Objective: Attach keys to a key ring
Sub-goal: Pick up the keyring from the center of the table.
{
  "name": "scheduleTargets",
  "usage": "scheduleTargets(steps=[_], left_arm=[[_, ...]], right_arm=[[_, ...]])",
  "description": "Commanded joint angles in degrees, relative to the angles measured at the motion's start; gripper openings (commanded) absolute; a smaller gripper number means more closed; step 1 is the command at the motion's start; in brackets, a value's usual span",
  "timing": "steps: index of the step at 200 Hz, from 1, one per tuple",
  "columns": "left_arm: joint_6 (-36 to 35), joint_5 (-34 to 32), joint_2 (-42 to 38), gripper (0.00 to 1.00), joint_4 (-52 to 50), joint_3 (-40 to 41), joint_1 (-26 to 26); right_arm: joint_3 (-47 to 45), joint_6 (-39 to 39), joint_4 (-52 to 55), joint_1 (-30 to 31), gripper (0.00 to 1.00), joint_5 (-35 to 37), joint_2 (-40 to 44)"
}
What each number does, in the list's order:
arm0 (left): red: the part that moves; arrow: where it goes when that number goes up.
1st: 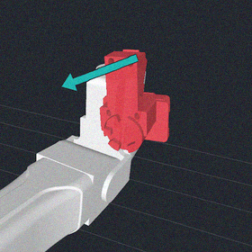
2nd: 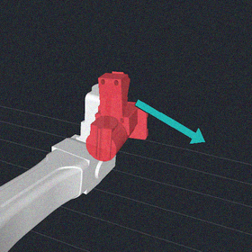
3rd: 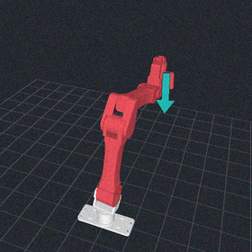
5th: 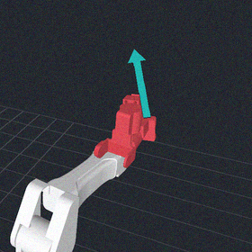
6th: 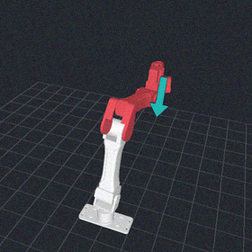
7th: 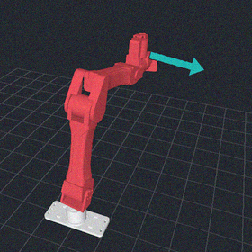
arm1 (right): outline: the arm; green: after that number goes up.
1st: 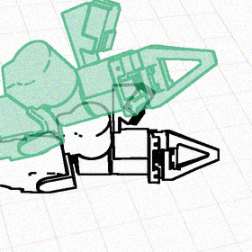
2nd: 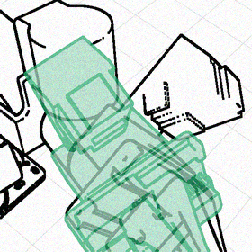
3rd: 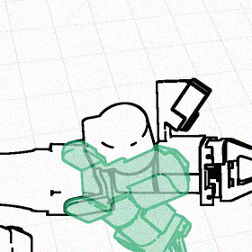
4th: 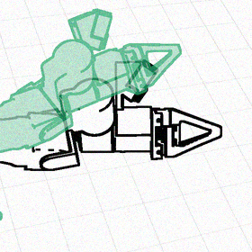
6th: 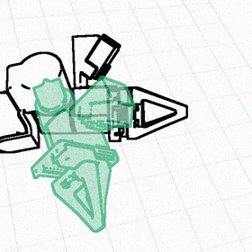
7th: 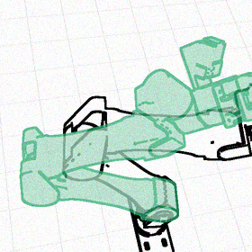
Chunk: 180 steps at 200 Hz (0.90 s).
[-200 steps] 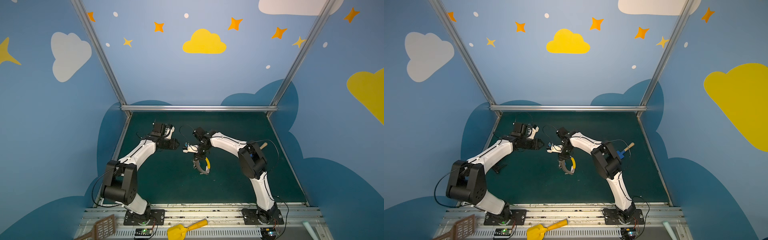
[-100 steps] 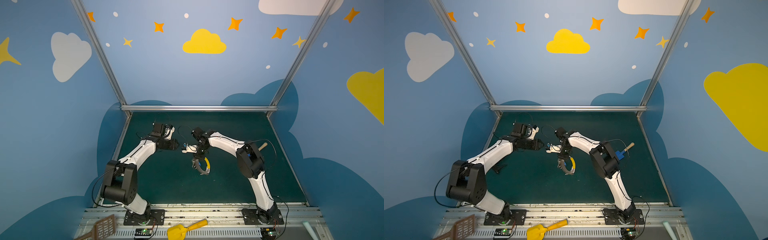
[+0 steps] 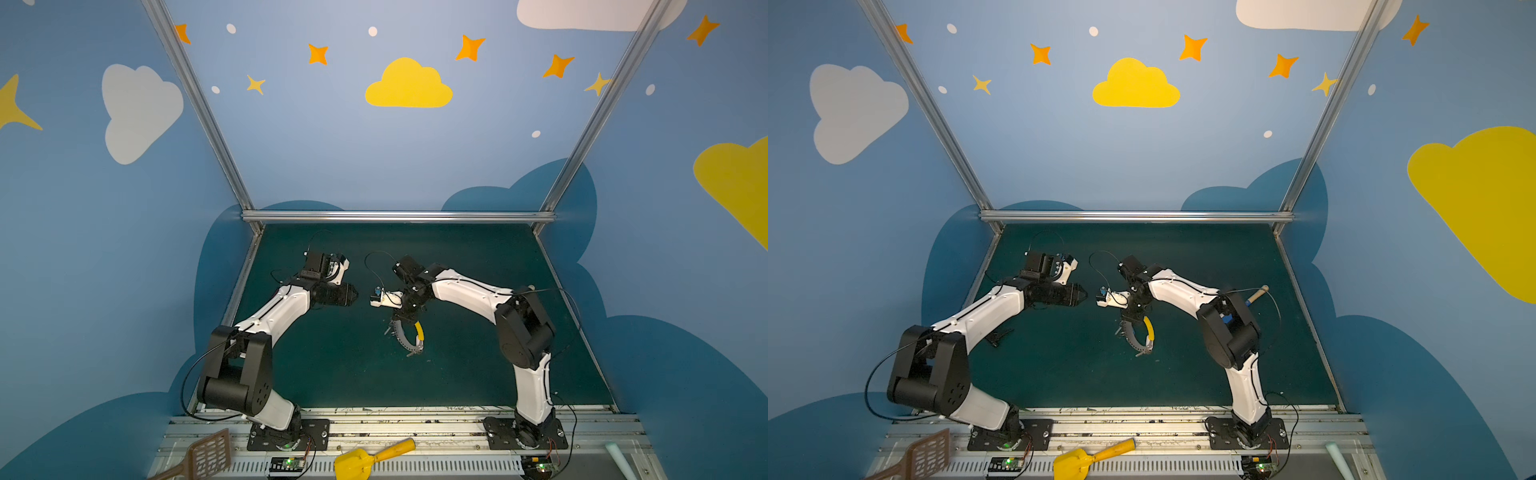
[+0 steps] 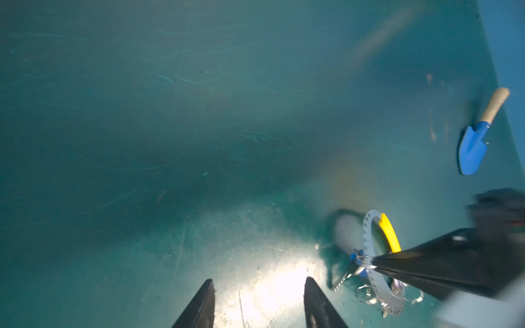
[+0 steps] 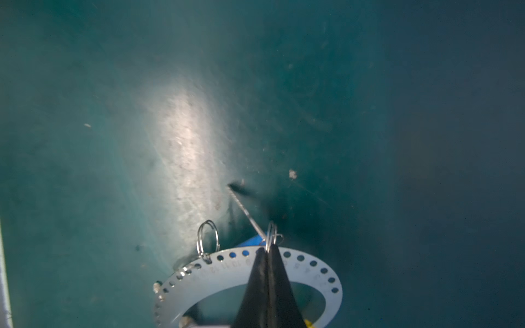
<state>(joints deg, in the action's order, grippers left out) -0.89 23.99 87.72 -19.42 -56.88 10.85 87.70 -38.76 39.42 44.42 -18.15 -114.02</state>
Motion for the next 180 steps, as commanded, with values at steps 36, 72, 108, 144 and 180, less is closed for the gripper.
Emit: scheduleTargets(steps=[36,72,108,144,180], left_arm=[[-3.6,3.8,-4.4,0.50,4.6,2.2,2.1],[-7.4,7.8,-11.8,0.48,12.2,8.1,3.6],[-14.9,14.0,-22.9,0.48,23.1,17.9,6.0],[-22.1,14.5,-28.6,0.48,21.9,18.9,9.1],[-27.8,14.9,-27.2,0.48,13.5,13.2,12.3]], right_arm=[[-5.8,3.0,-7.2,-1.8,0.00,-6.2,8.1],[-10.7,4.5,-12.4,-3.6,0.00,-12.0,13.0],[-17.5,5.5,-21.0,-6.3,0.00,-20.7,19.8],[-21.7,0.6,-25.4,-8.5,0.00,-29.6,24.8],[-23.5,-0.3,-27.0,-9.1,0.00,-31.0,28.5]])
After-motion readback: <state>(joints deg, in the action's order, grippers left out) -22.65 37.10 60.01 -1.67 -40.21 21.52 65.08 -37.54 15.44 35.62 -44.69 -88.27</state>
